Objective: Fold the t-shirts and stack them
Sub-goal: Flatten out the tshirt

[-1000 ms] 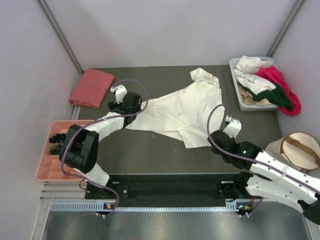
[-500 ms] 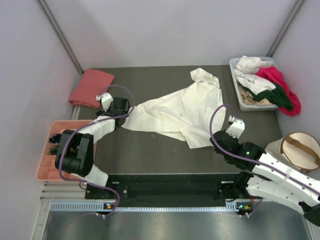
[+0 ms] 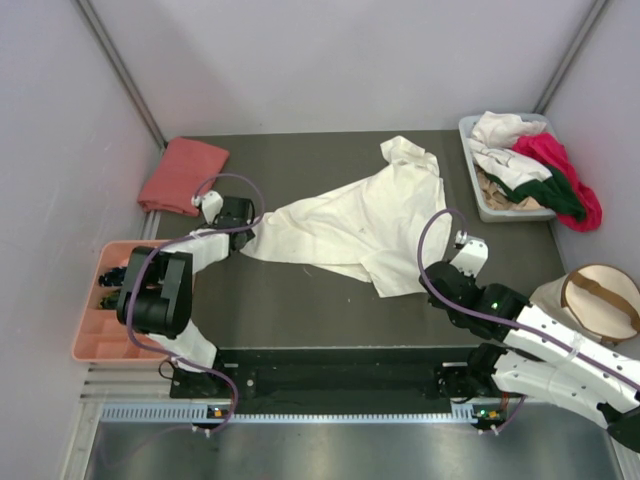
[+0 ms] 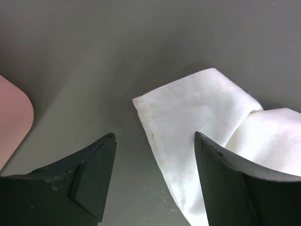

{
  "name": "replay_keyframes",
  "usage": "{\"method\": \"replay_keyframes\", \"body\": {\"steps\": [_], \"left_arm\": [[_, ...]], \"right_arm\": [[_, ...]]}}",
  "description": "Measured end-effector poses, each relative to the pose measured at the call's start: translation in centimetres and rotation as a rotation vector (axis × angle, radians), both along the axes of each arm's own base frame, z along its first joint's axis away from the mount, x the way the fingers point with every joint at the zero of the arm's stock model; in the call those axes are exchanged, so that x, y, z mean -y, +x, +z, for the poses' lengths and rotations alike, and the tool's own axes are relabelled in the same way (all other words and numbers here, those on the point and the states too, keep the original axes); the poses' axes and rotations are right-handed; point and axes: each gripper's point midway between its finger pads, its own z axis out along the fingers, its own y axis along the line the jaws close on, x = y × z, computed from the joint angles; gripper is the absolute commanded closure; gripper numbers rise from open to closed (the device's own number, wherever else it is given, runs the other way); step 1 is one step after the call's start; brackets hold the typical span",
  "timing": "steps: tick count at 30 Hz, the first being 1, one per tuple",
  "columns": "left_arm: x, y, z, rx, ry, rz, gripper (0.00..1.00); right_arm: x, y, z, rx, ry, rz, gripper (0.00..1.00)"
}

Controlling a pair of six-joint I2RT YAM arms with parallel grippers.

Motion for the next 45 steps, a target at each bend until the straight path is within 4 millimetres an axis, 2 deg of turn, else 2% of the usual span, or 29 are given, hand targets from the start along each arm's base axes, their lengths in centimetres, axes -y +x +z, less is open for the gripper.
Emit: {"method": "replay_keyframes", "body": {"steps": [8,13,18,24,28,29,45], "left_arm": [[-0.9,0.0,-0.5,-0.008,-0.006,0.023,0.3],[-2.3,0.2,-0.8,-0.012,-0.02,0.061,0.37],[-2.3,0.9,-1.1,-0.009,-0.04,0.061,0.47],[-1.6,2.3,-1.0,0.018,-0.076,0.054,0.73],[-1.2,2.8,-1.1,0.03,-0.099,0.046,0.97],[-1.1,2.9,-1.1,0.032,-0.104,0.044,1.0],[-0.9,2.6,-0.7,0.027,-0.119,0.035,1.0]], "right_arm": [[0.0,0.0,0.0,0.0,0.001,0.001,1.0],[0.0,0.0,0.0,-0.001,0.0,0.001,1.0],[0.1,-0.1,0.1,0.002,0.007,0.001,1.0],[0.3,-0.2,0.3,0.003,0.008,-0.001,1.0],[0.4,-0.3,0.5,0.007,0.013,-0.001,1.0],[0.4,-0.3,0.5,0.008,0.014,-0.001,1.0],[-0.4,-0.1,0.2,-0.003,0.023,0.011,1.0]]}}
